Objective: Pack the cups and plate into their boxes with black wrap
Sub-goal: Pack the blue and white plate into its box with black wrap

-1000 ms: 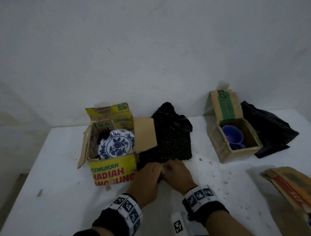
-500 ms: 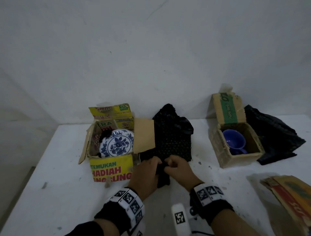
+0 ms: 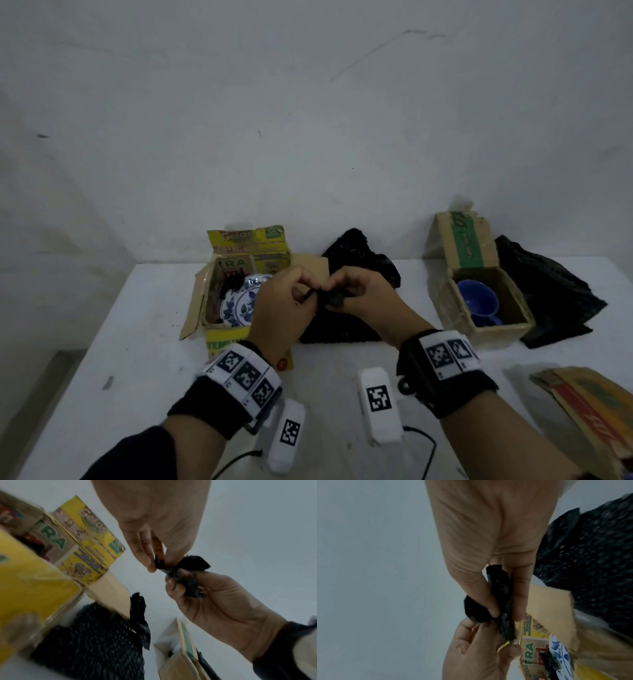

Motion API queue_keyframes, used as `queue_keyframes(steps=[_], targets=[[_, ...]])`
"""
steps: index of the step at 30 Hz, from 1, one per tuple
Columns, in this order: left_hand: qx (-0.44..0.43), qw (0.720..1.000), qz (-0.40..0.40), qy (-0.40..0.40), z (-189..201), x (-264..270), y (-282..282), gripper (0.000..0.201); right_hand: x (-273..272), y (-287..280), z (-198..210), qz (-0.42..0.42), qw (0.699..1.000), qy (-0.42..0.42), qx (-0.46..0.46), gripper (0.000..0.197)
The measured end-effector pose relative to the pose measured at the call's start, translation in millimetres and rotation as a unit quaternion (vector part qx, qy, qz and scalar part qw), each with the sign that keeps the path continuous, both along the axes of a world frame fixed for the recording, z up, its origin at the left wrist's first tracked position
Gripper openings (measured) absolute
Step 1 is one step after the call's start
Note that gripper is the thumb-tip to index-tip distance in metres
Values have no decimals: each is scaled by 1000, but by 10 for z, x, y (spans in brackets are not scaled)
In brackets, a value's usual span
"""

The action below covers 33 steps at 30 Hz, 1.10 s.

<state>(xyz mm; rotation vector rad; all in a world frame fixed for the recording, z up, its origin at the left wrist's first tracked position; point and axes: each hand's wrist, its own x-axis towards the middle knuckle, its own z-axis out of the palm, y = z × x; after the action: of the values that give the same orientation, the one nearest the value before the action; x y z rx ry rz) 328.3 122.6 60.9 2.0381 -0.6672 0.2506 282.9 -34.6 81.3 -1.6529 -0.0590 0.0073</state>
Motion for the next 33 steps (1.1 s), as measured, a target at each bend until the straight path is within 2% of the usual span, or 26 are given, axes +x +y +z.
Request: queue_keyframes(steps=[5, 7, 9, 12, 14, 17, 19, 21, 23, 26, 27, 29, 31, 33], targets=[[-7, 998, 44, 53, 32, 314, 516, 10, 489, 427, -9, -69, 987, -12, -142, 9], [18, 995, 79, 56, -34, 441, 735, 13, 677, 584, -83, -90, 969, 5, -229, 15], [29, 992, 95, 74, -144, 567, 941, 26, 841, 730, -160, -97, 946, 16, -308, 21], [36, 990, 85, 108, -326, 689, 1157, 59, 1040, 923, -284, -66, 912, 32, -403, 26], [24, 986, 71, 149, -428, 739, 1218, 57, 1162, 1023, -382, -39, 889, 46, -453, 26], [-34, 972, 14, 233, -561, 773, 1235, 40, 1335, 1142, -557, -26, 836, 63, -544, 22], [-83, 958, -20, 272, -637, 780, 1227, 36, 1411, 1213, -652, -12, 797, 72, -600, 20], [-109, 956, -21, 271, -716, 791, 1233, 41, 1433, 1273, -753, 11, 759, 80, -646, 25], [-114, 961, -21, 251, -817, 815, 1252, 47, 1407, 1326, -862, 38, 709, 102, -697, 34], [-132, 956, -15, 261, -890, 831, 1255, 50, 1382, 1392, -983, 54, 643, 121, -754, 37], [-133, 956, -11, 261, -896, 829, 1255, 50, 1393, 1401, -1005, 49, 634, 118, -762, 39], [-112, 960, -7, 255, -904, 819, 1254, 55, 1424, 1392, -1041, 43, 638, 116, -760, 48], [-93, 963, -2, 253, -932, 820, 1268, 69, 1447, 1382, -1062, 43, 658, 143, -738, 56], [-82, 966, 4, 246, -972, 826, 1279, 72, 1479, 1386, -1080, 37, 689, 179, -701, 62]])
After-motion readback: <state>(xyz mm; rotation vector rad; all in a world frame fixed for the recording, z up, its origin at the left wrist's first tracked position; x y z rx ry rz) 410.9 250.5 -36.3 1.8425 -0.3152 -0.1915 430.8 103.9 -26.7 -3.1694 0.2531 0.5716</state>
